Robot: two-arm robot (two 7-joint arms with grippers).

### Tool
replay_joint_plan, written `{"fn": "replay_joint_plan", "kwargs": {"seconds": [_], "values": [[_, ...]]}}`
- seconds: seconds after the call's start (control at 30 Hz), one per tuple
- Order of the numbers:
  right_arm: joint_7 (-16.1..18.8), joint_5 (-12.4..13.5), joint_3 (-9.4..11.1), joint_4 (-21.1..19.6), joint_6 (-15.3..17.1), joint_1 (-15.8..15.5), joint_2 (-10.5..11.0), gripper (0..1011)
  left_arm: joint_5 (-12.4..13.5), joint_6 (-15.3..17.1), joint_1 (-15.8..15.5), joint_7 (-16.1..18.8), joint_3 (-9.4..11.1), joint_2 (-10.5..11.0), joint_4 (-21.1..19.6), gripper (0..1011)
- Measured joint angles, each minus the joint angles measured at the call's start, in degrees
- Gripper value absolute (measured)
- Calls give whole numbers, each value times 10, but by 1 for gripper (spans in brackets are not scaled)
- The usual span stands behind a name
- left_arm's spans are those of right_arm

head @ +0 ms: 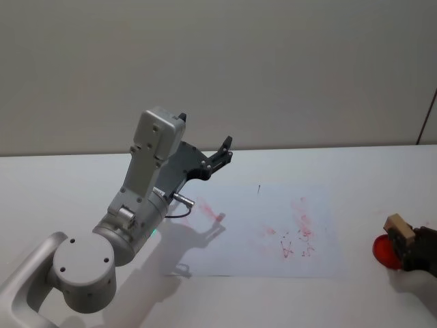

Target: Use the one hand to pick up the stamp and affix it onto the A4 paper.

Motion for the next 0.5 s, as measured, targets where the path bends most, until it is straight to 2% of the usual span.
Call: {"fn": "replay_joint_plan", "kwargs": {"seconds": [0.23,0.3,0.5], "values": [[1,-5,0,2,3,-2,1,220,0,0,0,0,0,0,0,1001],[2,-6,0,2,3,-3,2,252,0,0,0,0,0,0,0,1001],[2,-8,0,3,4,-4,2,449,0,0,0,0,0,0,0,1001]]}}
